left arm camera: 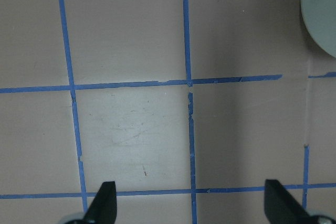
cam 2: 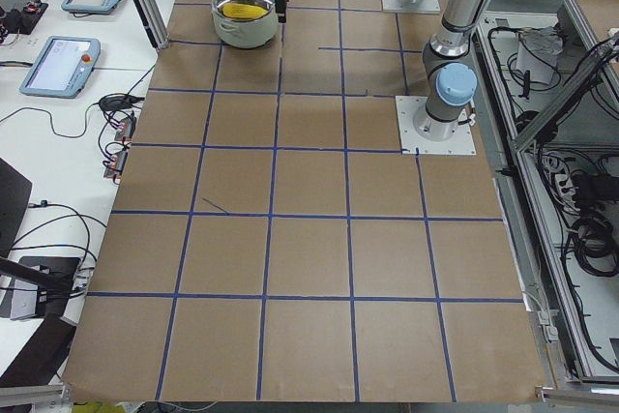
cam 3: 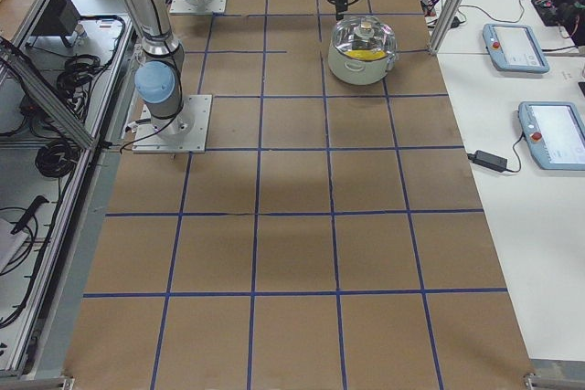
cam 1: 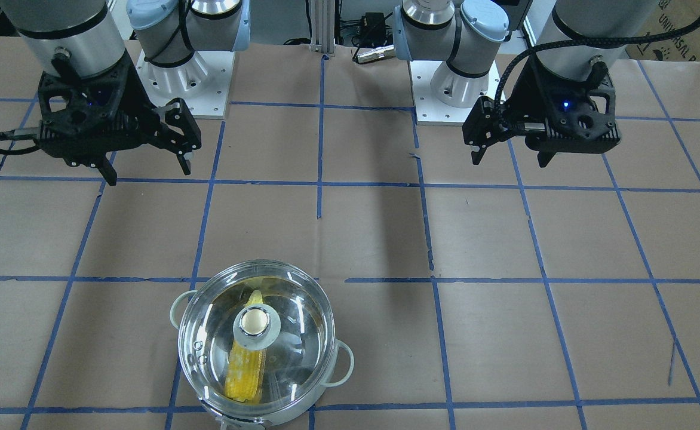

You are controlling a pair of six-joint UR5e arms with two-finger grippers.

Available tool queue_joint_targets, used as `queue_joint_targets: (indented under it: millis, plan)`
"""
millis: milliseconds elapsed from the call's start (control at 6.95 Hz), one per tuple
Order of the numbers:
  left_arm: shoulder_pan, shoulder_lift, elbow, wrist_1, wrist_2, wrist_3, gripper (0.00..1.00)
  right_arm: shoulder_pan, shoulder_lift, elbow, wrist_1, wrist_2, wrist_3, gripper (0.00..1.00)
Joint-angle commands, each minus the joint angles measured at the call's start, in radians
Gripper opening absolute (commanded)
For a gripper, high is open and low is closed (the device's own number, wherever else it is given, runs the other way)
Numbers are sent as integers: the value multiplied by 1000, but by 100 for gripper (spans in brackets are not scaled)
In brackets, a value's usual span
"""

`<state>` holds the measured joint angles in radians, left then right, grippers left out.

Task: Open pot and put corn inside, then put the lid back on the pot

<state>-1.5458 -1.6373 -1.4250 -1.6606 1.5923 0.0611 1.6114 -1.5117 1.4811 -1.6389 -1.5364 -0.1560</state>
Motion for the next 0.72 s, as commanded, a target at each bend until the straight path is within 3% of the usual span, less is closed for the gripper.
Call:
queue_joint_targets:
  millis: [0, 575]
  plan:
    - [-1, 1, 0, -2, 0, -1, 100, 1, -51, 68, -2, 15, 4, 99]
    - [-1, -6, 0, -1, 0, 9, 100, 2, -47, 47, 1, -4, 7, 99]
